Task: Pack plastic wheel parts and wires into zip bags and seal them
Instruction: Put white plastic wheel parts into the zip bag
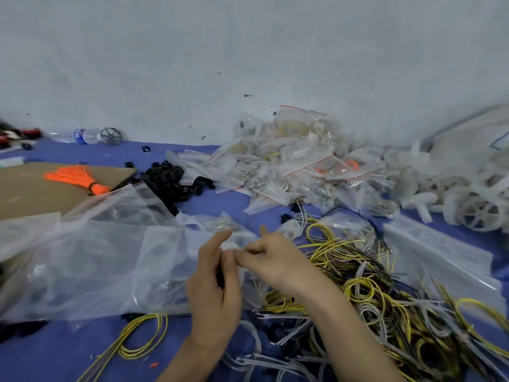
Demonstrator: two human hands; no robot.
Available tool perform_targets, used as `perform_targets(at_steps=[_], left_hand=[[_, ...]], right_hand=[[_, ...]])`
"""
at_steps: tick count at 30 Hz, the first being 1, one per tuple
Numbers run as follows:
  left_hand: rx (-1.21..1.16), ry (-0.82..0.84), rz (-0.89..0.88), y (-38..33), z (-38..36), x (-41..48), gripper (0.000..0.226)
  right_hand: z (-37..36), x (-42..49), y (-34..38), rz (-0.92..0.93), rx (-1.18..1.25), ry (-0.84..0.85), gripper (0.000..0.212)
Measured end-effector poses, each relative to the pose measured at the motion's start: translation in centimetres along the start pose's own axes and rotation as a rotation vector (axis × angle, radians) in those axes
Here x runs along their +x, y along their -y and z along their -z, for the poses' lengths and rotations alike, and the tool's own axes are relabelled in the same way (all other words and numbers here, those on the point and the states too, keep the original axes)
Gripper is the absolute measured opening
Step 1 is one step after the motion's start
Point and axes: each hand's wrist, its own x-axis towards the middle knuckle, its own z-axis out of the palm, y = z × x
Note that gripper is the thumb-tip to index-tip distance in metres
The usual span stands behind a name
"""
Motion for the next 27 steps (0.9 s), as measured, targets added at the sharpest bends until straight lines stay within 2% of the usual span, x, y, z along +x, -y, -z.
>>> perform_targets(at_steps=[3, 7, 11, 14, 16, 17, 19, 21, 23, 27], left_hand=[[-0.01, -0.01, 0.002, 0.0, 0.0, 0.1, 0.026], [-0.01, -0.019, 0.02, 0.2, -0.1, 0.1, 0.025], [-0.003, -0.052, 0.034, 0.5, 0.0, 0.2, 0.024], [-0.005, -0.062, 0.057, 0.5, -0.1, 0.3, 0.024], [-0.013, -0.056, 0.077, 0.5, -0.2, 0.4, 0.025], [-0.015, -0.049, 0.082, 0.4, -0.2, 0.4, 0.026], [-0.026, -0.04, 0.08, 0.3, -0.2, 0.3, 0.027], [-0.05, -0.043, 0.067, 0.2, -0.1, 0.3, 0.027], [-0.066, -0.051, 0.067, 0.1, 0.0, 0.2, 0.028], [-0.03, -0.093, 0.091, 0.5, 0.2, 0.3, 0.028]], right_hand=[[1.1, 0.2, -0.1, 0.016, -0.021, 0.005, 0.039], [0.9, 0.6, -0.1, 0.122, -0.301, -0.109, 0.037], [0.1, 0.8, 0.3, 0.13, -0.372, -0.208, 0.022], [0.7, 0.1, 1.1, 0.161, -0.516, -0.474, 0.04], [1.7, -0.6, 1.6, 0.216, -0.424, -0.661, 0.051], [2.2, -1.0, 1.7, 0.239, -0.278, -0.671, 0.054], [3.0, -1.7, 2.3, 0.291, 0.124, -0.518, 0.056], [3.2, -2.0, 2.5, 0.286, 0.377, -0.306, 0.059], [2.5, -1.5, 2.0, 0.223, 0.424, -0.215, 0.056], [0.8, 0.4, -0.1, 0.095, 0.494, -0.201, 0.054]])
